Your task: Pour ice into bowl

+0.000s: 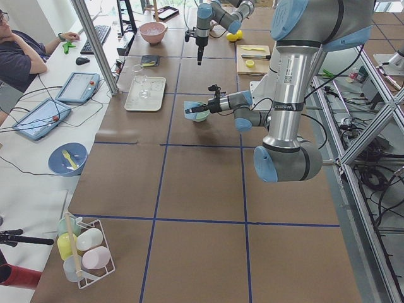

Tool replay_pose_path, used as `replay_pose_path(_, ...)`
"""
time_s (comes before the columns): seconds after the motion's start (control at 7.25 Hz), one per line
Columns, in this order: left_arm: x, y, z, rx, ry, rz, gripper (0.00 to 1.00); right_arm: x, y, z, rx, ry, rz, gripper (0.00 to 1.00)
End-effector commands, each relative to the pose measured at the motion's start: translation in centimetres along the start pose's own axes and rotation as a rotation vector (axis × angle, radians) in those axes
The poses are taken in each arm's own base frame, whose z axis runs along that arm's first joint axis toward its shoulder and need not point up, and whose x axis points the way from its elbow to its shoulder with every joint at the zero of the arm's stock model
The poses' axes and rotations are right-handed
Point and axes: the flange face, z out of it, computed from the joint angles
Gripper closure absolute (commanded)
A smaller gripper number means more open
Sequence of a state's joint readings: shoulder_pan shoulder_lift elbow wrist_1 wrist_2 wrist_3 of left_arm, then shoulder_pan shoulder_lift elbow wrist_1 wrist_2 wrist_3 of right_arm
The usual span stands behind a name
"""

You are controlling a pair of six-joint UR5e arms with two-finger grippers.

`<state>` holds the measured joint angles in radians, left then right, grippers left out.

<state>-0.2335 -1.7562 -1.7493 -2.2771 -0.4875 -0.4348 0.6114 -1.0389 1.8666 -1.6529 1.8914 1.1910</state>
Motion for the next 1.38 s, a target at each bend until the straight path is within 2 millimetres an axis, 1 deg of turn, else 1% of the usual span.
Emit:
replay_pose_path(0.0, 0.1, 0.3, 0.2, -0.002, -0.020, 0.152, 1.00, 1.7, 0.1, 0.4, 0.008, -0.041, -0.007, 0.00)
replay_pose_path(0.14, -0.2, -0.1, -0.1, 0.015, -0.061, 0.235, 1.00, 1.9, -0.1, 0.4, 0.005, -0.044, -0.003, 0.00)
replay_pose_path(0.41, 0.3, -0.4, -0.3, 0.020, -0.093, 0.417, 1.00, 2.0, -0.3, 0.2, 0.006, -0.046, -0.001, 0.00)
replay_pose_path(0.55, 1.3, -0.9, -0.4, 0.024, -0.118, 0.534, 1.00, 2.0, -0.3, 0.2, 0.006, -0.046, 0.000, 0.00)
replay_pose_path(0.69, 1.9, -0.6, 0.0, 0.018, -0.124, 0.570, 1.00, 2.1, -0.3, 0.3, 0.007, -0.043, 0.001, 0.00)
replay_pose_path(1.24, 1.6, -0.9, -0.1, -0.001, -0.182, 0.904, 1.00, 2.1, -0.4, 0.2, 0.008, -0.044, 0.006, 0.00)
